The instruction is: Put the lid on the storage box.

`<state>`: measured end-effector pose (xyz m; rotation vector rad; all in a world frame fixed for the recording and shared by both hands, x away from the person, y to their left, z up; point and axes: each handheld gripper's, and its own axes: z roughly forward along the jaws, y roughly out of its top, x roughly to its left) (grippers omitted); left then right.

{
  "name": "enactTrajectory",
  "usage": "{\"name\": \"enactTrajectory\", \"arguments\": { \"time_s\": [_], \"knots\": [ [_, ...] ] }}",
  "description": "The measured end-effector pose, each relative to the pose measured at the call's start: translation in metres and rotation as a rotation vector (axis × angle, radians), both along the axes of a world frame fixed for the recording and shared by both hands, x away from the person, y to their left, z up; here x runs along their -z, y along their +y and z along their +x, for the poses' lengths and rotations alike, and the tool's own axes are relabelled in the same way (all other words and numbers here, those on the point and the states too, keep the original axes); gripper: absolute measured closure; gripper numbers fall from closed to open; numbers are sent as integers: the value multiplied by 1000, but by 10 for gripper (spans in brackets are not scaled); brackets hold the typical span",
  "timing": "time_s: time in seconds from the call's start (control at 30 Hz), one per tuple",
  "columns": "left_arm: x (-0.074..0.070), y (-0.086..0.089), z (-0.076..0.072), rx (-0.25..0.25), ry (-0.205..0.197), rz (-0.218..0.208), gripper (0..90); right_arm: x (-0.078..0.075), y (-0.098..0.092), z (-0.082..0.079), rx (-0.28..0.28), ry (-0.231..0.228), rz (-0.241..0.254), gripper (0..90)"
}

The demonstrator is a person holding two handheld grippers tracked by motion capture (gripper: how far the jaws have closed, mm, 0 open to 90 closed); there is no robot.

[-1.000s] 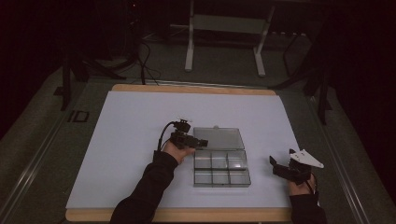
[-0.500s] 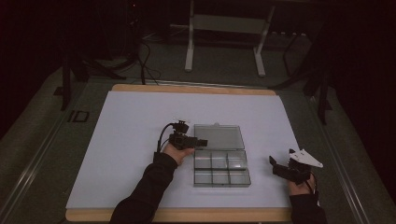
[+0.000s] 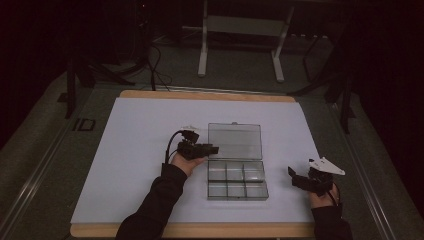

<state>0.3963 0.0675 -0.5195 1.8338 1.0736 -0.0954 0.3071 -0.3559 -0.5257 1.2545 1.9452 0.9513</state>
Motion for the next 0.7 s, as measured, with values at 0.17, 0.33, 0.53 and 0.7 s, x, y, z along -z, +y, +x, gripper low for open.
{"name": "enactTrajectory", "arguments": {
  "time_s": [0.17,0.33,0.53,0.7],
  "knots": [
    [-2,2,0,3,1,0,629,-20,8,4,-24,-31,-6,137],
    [-7,5,-3,14,-23,-2,697,-33,16,10,-84,-29,19,136],
    [-12,7,-8,40,-92,3,747,-48,36,20,-179,-45,50,130],
    [-11,10,-11,57,-132,-6,767,-54,53,27,-221,-37,77,130]
  ]
}}
